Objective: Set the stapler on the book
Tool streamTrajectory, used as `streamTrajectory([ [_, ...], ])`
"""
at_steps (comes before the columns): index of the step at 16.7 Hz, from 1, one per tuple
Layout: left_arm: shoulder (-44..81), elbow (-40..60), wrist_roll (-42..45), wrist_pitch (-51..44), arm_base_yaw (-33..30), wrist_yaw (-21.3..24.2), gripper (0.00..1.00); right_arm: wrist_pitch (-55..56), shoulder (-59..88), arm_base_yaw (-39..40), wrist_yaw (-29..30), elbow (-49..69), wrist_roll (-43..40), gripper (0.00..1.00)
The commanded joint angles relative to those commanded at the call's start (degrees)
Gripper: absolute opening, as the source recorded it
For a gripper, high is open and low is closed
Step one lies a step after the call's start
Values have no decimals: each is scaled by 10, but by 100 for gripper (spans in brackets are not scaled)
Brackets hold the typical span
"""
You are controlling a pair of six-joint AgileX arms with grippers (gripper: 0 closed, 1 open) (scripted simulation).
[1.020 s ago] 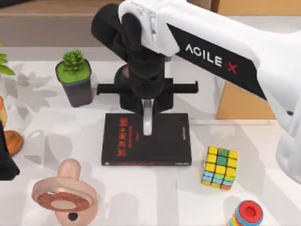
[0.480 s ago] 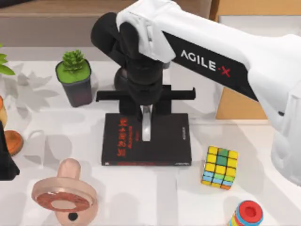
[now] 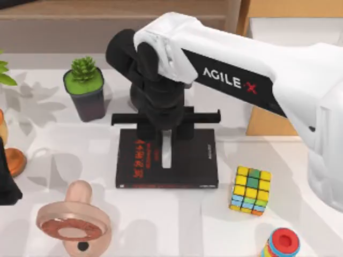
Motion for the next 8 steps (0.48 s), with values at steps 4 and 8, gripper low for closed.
streamTrajectory([
  [4, 0, 0, 0, 0, 0, 0, 100, 0, 0, 0, 0, 0, 0, 30],
  [8, 0, 0, 0, 0, 0, 0, 100, 0, 0, 0, 0, 0, 0, 60],
])
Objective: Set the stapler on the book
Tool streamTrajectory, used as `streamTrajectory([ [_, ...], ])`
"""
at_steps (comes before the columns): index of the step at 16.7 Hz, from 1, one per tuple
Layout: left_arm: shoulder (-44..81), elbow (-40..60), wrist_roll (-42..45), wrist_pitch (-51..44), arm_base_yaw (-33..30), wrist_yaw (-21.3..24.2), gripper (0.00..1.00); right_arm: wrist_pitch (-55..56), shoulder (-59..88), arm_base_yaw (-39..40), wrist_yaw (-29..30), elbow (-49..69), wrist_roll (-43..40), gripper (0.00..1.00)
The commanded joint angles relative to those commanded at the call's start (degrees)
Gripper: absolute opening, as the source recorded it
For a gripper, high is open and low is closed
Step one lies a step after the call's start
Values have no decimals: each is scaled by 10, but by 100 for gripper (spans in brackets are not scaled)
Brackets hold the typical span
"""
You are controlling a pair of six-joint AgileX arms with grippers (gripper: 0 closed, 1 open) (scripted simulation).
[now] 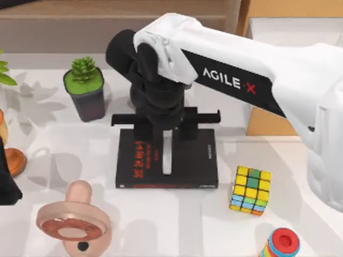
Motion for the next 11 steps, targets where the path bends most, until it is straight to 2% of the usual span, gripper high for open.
streamTrajectory([
  [5, 0, 0, 0, 0, 0, 0, 100, 0, 0, 0, 0, 0, 0, 98],
  [11, 0, 0, 0, 0, 0, 0, 100, 0, 0, 0, 0, 0, 0, 100],
])
